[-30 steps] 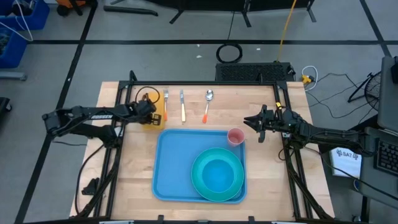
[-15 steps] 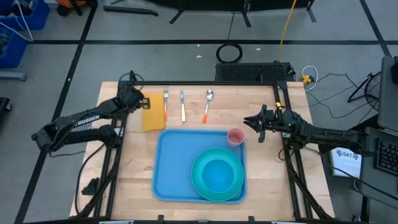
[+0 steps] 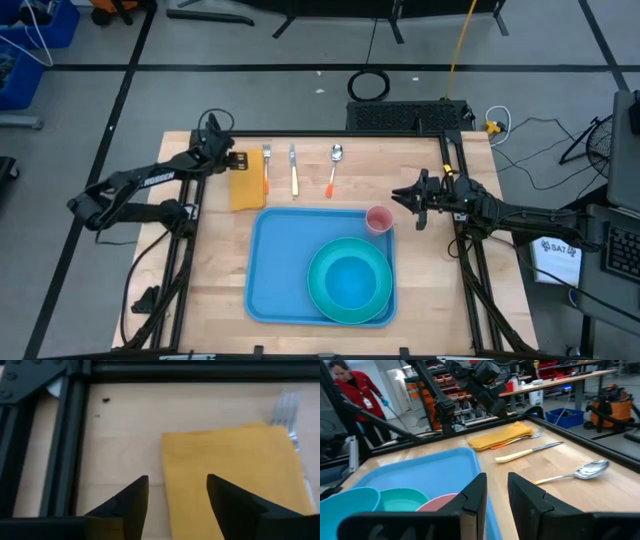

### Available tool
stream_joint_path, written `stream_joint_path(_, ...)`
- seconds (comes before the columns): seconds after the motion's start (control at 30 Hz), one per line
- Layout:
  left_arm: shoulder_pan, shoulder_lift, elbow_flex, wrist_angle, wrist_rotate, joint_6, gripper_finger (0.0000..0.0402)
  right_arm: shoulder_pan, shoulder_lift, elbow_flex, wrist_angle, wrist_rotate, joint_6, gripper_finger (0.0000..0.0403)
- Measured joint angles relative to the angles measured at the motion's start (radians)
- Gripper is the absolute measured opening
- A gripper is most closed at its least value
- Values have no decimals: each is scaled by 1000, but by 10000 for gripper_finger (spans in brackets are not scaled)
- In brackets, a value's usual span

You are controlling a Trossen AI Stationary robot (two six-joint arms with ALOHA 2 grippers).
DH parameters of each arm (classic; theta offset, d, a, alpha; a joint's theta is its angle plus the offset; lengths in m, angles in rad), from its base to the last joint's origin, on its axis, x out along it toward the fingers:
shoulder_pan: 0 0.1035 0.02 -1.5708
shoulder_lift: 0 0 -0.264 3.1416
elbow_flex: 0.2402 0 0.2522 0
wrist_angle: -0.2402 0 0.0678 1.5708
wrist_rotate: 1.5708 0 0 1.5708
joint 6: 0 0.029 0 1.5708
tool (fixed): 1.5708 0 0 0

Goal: Set up tray
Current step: Put the yellow napkin on the blue serving tray to the left of the blue plate

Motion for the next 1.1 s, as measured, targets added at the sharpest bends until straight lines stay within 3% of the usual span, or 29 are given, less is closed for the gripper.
stream_joint_path(0.37, -21, 143, 1, 58, -88, -81, 213, 0, 0, 0, 6, -30, 43, 68)
stream_joint_path(0.73, -14, 162, 0, 86, -49, -129, 207, 0, 0, 0, 8, -51, 47, 68)
stream_joint_path(1.1, -86, 291, 0, 215, -75, -201, 207, 1, 0, 0, 23, -59, 69, 68)
